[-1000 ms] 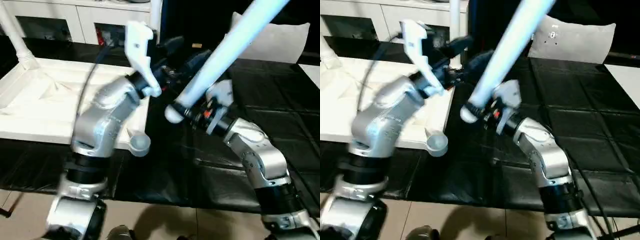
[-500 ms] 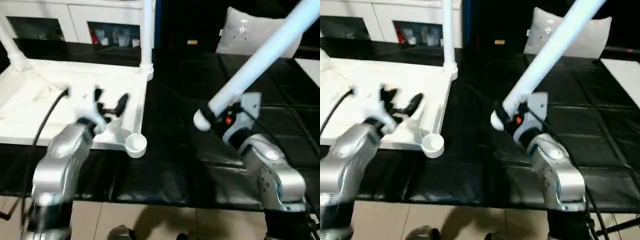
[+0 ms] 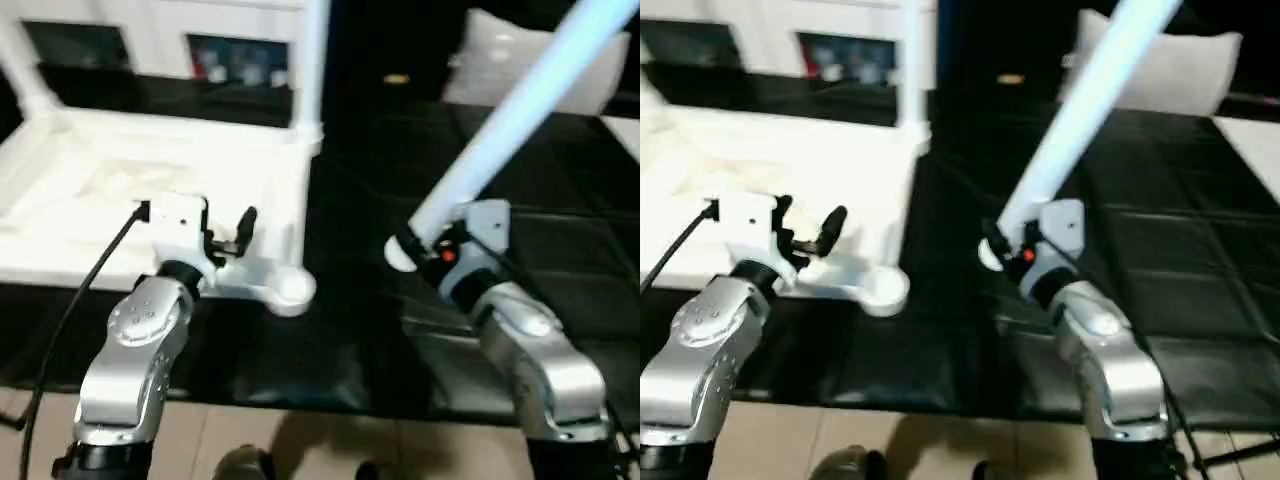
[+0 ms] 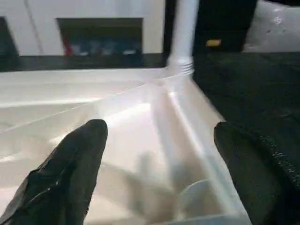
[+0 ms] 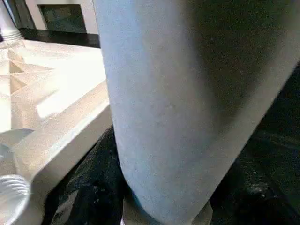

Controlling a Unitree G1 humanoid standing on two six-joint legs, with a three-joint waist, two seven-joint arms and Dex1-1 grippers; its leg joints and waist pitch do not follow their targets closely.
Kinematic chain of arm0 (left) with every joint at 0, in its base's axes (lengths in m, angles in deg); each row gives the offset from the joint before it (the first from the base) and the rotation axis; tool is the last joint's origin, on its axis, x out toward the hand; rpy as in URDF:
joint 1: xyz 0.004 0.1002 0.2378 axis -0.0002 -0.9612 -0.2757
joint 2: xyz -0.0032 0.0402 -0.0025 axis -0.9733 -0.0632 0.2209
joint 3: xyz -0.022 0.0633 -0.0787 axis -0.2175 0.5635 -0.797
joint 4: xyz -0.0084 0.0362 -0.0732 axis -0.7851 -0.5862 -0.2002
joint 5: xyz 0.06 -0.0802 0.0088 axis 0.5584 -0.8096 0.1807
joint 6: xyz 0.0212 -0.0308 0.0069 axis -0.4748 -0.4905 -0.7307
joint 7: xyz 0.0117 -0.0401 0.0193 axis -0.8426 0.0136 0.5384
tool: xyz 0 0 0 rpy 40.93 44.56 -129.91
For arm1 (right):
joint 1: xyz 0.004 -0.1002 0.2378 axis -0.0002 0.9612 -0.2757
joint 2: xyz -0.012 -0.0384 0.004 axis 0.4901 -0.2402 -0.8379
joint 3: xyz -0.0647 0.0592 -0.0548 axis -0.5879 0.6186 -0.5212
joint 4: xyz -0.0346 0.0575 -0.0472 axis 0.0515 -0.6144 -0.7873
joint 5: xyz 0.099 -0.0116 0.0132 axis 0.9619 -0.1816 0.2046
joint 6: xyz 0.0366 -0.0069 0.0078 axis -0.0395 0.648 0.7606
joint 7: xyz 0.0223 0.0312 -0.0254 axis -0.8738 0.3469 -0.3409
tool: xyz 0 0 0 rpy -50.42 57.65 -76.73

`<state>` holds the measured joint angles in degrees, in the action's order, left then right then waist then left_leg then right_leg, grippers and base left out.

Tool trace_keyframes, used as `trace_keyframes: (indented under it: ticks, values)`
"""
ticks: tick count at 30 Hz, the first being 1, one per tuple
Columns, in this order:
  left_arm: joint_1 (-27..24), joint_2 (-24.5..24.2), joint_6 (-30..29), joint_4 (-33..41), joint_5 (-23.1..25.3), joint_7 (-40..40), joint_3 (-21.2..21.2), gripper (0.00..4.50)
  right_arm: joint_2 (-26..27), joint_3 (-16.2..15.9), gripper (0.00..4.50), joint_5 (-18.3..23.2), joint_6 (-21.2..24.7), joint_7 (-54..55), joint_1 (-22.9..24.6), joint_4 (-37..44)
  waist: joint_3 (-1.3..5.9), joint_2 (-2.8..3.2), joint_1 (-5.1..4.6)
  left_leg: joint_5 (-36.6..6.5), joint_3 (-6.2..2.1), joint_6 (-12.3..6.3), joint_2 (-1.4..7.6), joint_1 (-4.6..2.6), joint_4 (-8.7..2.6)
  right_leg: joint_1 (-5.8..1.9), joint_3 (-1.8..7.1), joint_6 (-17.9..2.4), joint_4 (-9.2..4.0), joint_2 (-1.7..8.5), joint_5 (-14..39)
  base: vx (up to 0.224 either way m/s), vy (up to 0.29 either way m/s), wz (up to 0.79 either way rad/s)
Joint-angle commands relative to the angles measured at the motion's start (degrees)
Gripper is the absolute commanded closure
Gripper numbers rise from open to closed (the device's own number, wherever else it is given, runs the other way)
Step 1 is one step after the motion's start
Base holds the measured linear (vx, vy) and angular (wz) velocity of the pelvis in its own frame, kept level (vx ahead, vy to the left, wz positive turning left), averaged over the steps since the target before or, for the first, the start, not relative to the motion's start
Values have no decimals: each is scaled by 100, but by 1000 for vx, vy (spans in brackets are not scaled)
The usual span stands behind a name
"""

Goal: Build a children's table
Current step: Pick table leg, then move to table

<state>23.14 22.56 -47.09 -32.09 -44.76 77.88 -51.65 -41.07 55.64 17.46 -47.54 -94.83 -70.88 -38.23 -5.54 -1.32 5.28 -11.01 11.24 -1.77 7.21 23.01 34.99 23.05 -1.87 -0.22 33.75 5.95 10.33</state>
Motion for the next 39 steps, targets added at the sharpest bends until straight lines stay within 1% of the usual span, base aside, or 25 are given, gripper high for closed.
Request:
trace_keyframes:
  ticks: [1, 3, 10, 13, 14, 15, 16, 17, 18, 19, 20, 21, 22, 23, 24, 25, 26, 27, 28, 29, 30, 31, 33, 36, 39]
  values:
    - [78, 40, 43, -57, 55, 35, 25, 36, -27, 46, 256, -35, -63, 47, 106, 158, 362, 42, -37, -205, -147, -1481, 428, -201, -411, -210, 286, -1152, -420, 480, 891, -9, 141, 2]
    - [161, 67, 43, -106, 56, 44, 45, 36, -35, 68, 256, -67, -74, 50, 101, 147, 353, 113, 14, -564, -265, -1302, 488, -179, -396, -282, 371, -1098, -553, 735, 1203, -14, 146, 1]
    - [181, 102, 41, -146, 139, 45, 163, 36, -44, 87, 256, -145, -185, 107, 103, -18, 301, 201, -455, -1955, -128, -428, 281, -373, -1104, -2, -387, -115, 171, -183, 801, -47, 134, 3]
    - [229, 123, 40, -157, 143, 17, 208, 36, -90, 39, 256, -185, -226, 45, 39, -136, 287, -55, -318, -2823, -107, 2, 219, -207, -610, -83, 208, -60, -575, 817, 1743, -70, 60, 0]
    - [222, 129, 45, -159, 143, -9, 226, 36, -100, 23, 256, -219, -265, 39, 8, -179, 246, -12, -216, -1710, -729, -10, 275, -69, 612, -212, 852, -299, -1133, 1976, 3181, -64, 117, -25]
    - [215, 131, 47, -167, 147, -22, 232, 36, -93, 26, 256, -229, -274, 45, 0, -184, 241, 78, -314, -1097, -1037, 171, 278, 81, 941, -276, 849, -502, -1143, 2110, 3614, -64, 117, -25]
    - [182, 126, 56, -171, 154, -40, 242, 36, -76, 39, 256, -232, -272, 66, 24, -150, 91, 22, -572, -942, -1239, 733, 244, 175, 1103, -356, 154, -491, -1148, 1900, 4977, -51, 233, -48]
    - [166, 120, 65, -177, 157, -46, 247, 36, -58, 59, 256, -223, -256, 90, 64, -109, -32, 244, -678, -2812, -1281, 798, 253, -281, 475, -75, -474, -205, -966, 1091, 5172, -89, 191, -25]
    - [175, 120, 71, -195, 165, -48, 253, 36, -39, 91, 256, -204, -244, 117, 151, -55, -86, 576, -979, -5969, -1333, 1461, -25, 256, -1129, -364, -777, 10, 771, -136, 2749, -89, 191, -25]
    - [187, 123, 70, -203, 169, -48, 254, 36, -38, 95, 256, -202, -250, 119, 172, -50, -59, 476, -834, -5965, -1297, 1519, -66, 304, -1146, -455, -719, -98, 989, -260, 1482, -126, 128, 9]
    - [194, 126, 69, -208, 171, -48, 254, 36, -39, 94, 256, -203, -256, 117, 181, -50, 91, 551, -967, -4397, -1344, 1091, 55, -311, -831, -123, -566, -179, 752, -154, 731, -12, 131, -1]
    - [205, 125, 69, -210, 175, -54, 258, 36, -43, 87, 256, -214, -259, 117, 182, -56, 91, 551, -967, -4397, -1344, 1091, 55, -311, -831, -123, -566, -179, 752, -154, 731, -12, 131, -1]
    - [241, 108, 80, -231, 197, -77, 273, 36, -48, 63, 256, -245, -279, 118, 169, -90, 293, 440, -1017, -2434, -1634, 858, -36, -777, -680, 0, -395, -105, 370, -36, 593, 42, 111, -37]
    - [255, 99, 88, -243, 210, -90, 281, 36, -51, 46, 256, -250, -297, 121, 155, -113, 452, 202, -920, -312, -1492, 780, -172, -536, -430, -387, 43, 77, -82, 566, -158, -8, 124, -56]
    - [263, 90, 91, -254, 212, -100, 281, 36, -48, 30, 256, -255, -305, 129, 135, -130, 532, -2, -768, -1092, -1264, 386, 101, 444, 536, -1149, 731, 106, -429, 2068, -1265, -8, 124, -56]
    - [248, 74, 98, -262, 205, -115, 269, 36, -26, 6, 256, -268, -318, 142, 119, -136, 369, 149, -740, -1256, -1382, 668, 67, 448, 904, -872, 572, -81, -485, 1873, -2178, -4, 123, -41]
    - [223, 58, 100, -264, 204, -131, 264, 36, -2, -15, 256, -288, -332, 151, 119, -130, 288, 143, -640, -955, -1255, 1051, 41, 320, 731, -787, 117, -780, -513, 1231, -1525, 4, 121, -26]
    - [218, 49, 96, -267, 208, -140, 269, 36, 5, -23, 256, -297, -337, 155, 123, -124, 288, 143, -640, -955, -1255, 1051, 41, 320, 731, -787, 117, -780, -513, 1231, -1525, 4, 121, -26]
    - [226, 33, 92, -269, 216, -154, 293, 36, 21, -27, 256, -312, -340, 153, 140, -105, 394, 209, -527, -206, -1023, 815, -19, 365, 191, -929, 10, -1547, -339, 484, -849, -6, 151, -18]
    - [247, 26, 92, -270, 223, -161, 317, 36, 29, -31, 256, -318, -342, 148, 165, -83, 479, 341, -523, 959, -856, -72, 68, 151, -216, -822, -94, -1822, -184, 127, -594, -7, 187, 17]
    - [278, 36, 88, -259, 233, -159, 337, 36, 13, -52, 256, -311, -334, 126, 205, -53, 488, 579, -756, 1362, -1013, -1517, 458, -504, -322, -160, -317, -1474, 313, -403, 114, -7, 187, 17]
    - [278, 38, 87, -258, 233, -158, 336, 36, 9, -56, 256, -311, -333, 122, 207, -52, 480, 652, -746, 1956, -1201, -2618, 599, -692, -267, 89, -343, -791, 618, -356, 886, -13, 221, 10]
    - [265, 76, 51, -254, 180, -159, 304, 36, -30, -86, 256, -314, -340, 82, 193, -61, 439, 484, -616, 1915, -1107, -2987, 770, -563, -344, 180, -279, -365, 684, -244, 969, -35, 199, -2]
    - [170, 233, -30, -247, 16, -106, 168, 36, -135, -93, 256, -283, -352, -24, 115, -81, 396, 200, -179, -159, -662, -1335, 315, 26, -158, -369, 263, -1059, -154, 578, 923, -79, 143, 3]
    - [113, 232, 41, -242, 73, -121, 234, 36, -241, 108, 256, -53, -254, -229, -63, -108, 372, 309, -176, -1490, -745, -129, 468, -77, -449, -281, 72, -1227, -55, 209, 1626, -94, 82, -7]
